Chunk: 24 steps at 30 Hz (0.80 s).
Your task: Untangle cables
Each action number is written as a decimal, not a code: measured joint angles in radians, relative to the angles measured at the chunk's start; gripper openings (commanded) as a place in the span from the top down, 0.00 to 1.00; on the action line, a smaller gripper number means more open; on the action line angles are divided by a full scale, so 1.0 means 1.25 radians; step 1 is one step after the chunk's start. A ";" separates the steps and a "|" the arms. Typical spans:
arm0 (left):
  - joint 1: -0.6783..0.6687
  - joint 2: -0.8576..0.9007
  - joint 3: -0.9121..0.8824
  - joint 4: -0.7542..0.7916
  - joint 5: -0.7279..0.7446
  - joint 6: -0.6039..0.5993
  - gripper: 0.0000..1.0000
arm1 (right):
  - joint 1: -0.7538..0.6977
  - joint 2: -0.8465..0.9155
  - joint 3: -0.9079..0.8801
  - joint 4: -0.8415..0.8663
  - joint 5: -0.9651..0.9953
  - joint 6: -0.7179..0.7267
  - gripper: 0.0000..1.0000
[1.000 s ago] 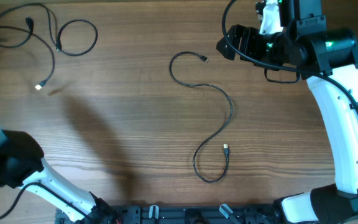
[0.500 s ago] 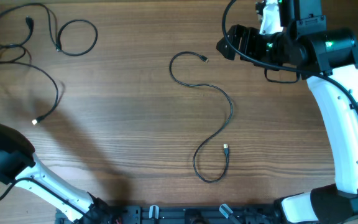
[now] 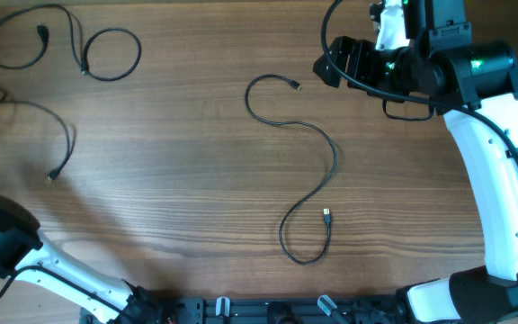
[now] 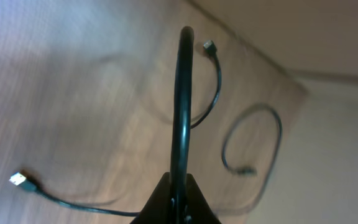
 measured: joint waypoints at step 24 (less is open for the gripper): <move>-0.063 -0.001 -0.103 -0.007 0.109 0.111 0.24 | 0.000 0.000 0.000 -0.002 0.000 0.000 0.00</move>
